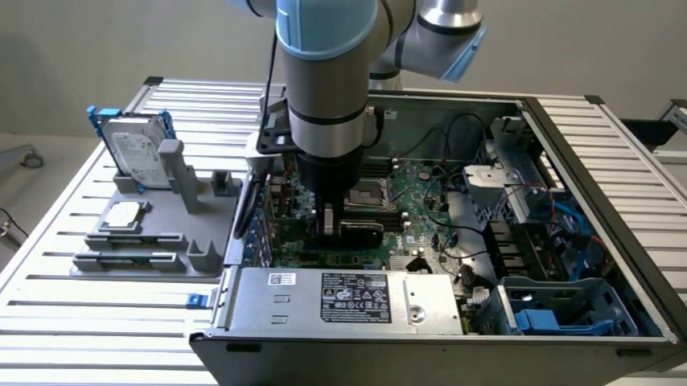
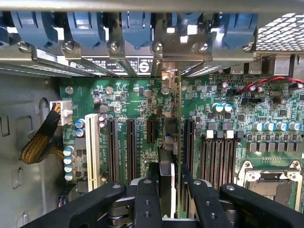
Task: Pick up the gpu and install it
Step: 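Insert the gpu into the slot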
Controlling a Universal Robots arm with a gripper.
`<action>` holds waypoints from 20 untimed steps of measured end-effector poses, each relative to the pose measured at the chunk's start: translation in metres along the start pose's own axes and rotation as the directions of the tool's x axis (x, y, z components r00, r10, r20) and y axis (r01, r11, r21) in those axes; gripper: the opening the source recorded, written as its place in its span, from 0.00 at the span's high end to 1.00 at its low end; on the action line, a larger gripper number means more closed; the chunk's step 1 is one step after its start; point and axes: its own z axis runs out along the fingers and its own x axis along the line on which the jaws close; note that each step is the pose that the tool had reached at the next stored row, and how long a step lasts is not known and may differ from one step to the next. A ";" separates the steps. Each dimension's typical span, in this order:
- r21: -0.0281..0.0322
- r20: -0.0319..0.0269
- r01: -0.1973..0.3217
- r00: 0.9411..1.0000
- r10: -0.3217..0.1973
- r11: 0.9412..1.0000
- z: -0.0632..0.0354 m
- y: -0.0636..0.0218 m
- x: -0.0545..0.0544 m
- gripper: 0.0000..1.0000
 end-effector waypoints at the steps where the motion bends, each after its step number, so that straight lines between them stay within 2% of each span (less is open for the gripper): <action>1: 0.000 0.000 0.001 1.000 -0.001 1.000 0.0002 0.0000 0.000 0.72; 13: 0.000 0.001 0.009 1.000 -0.009 1.000 0.0011 0.0001 0.000 0.72; 14: -0.001 0.003 0.009 1.000 -0.009 1.000 0.0018 0.0007 0.000 0.71; 15: 0.000 0.002 0.009 1.000 -0.009 1.000 0.0016 0.0005 0.000 0.66; 16: 0.000 0.002 0.010 1.000 -0.010 1.000 0.0010 0.0003 0.000 0.66; 17: -0.001 0.001 0.010 1.000 -0.010 1.000 0.0000 0.0001 0.000 0.58; 20: -0.001 0.001 0.010 1.000 -0.010 1.000 -0.0049 -0.0001 0.000 0.58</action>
